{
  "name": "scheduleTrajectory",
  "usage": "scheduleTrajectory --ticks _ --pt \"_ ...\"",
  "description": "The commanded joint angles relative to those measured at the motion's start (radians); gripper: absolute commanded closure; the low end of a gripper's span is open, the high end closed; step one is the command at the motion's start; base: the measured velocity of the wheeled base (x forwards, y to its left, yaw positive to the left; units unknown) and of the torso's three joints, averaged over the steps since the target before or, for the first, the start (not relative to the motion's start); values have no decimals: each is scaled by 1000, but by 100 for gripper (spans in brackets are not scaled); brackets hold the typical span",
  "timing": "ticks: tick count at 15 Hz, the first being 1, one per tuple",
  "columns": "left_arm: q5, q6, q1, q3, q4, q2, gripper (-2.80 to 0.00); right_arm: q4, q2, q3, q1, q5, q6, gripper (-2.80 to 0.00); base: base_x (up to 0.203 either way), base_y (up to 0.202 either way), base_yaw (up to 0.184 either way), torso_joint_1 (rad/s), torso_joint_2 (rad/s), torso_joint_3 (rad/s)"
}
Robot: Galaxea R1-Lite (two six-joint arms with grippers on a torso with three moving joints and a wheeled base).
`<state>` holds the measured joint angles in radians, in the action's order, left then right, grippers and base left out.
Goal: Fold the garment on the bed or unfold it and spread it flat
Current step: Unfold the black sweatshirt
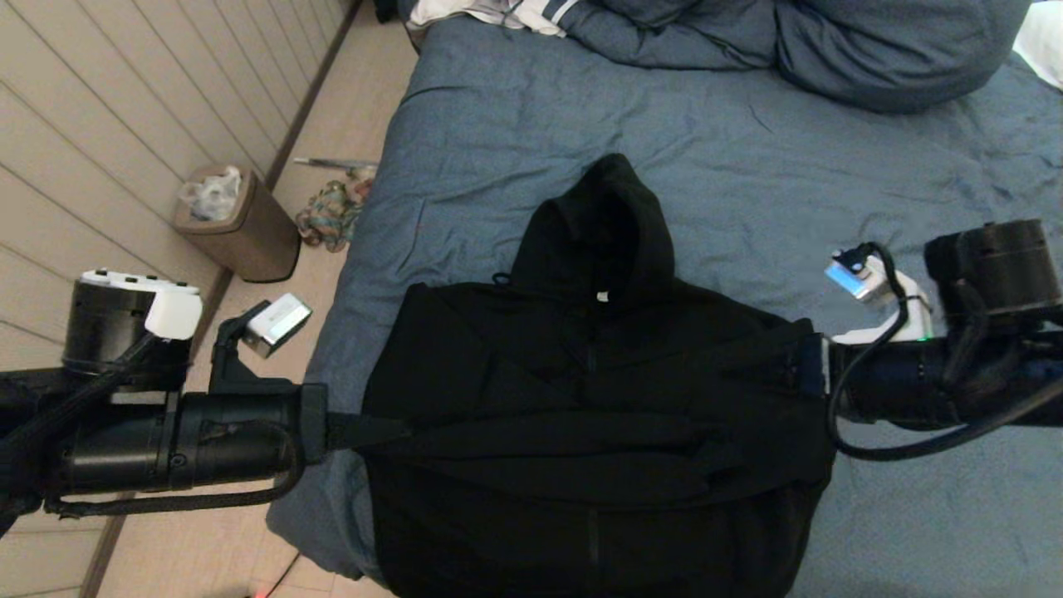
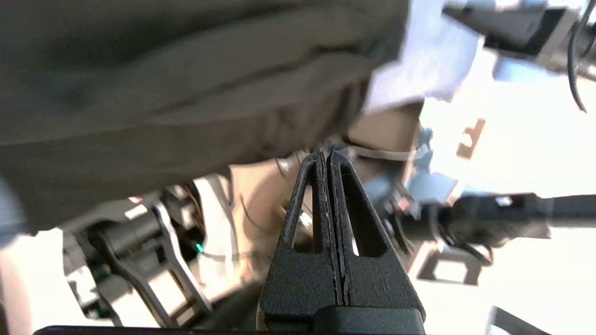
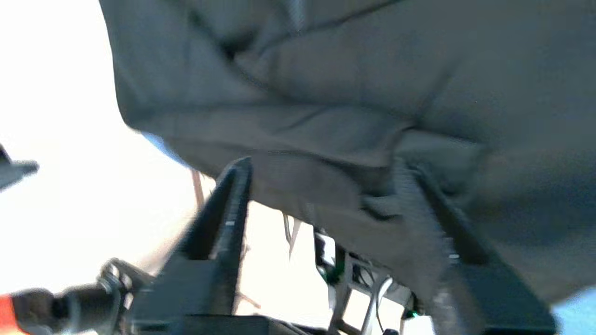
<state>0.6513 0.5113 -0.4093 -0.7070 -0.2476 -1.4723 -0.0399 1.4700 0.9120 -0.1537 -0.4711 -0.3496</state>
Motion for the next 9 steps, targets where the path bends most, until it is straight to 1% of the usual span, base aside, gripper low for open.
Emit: scheduleTrajectory --ticks 1,2,3,5,6,7,9 --pt "0 4 -53 -95 77 -21 0 -6 -36 4 90 -24 0 -280 0 0 0 0 0 0" --pt "-15 4 -105 -155 127 -40 0 -12 -20 5 136 -28 4 -280 0 0 0 0 0 0" --pt "-46 4 -162 -207 166 -64 0 -23 -1 5 164 -30 14 -280 0 0 0 0 0 0" --pt "-147 4 -305 -310 228 -142 0 -55 9 8 227 -31 64 -280 0 0 0 0 0 0" --pt "-203 4 -364 -360 256 -199 0 -59 18 10 253 -32 78 -280 0 0 0 0 0 0" --pt "-261 4 -418 -411 284 -253 0 -58 24 11 271 -32 83 -280 0 0 0 0 0 0" --pt "-354 3 -494 -485 314 -345 0 -58 21 10 282 -32 98 -280 0 0 0 0 0 0"
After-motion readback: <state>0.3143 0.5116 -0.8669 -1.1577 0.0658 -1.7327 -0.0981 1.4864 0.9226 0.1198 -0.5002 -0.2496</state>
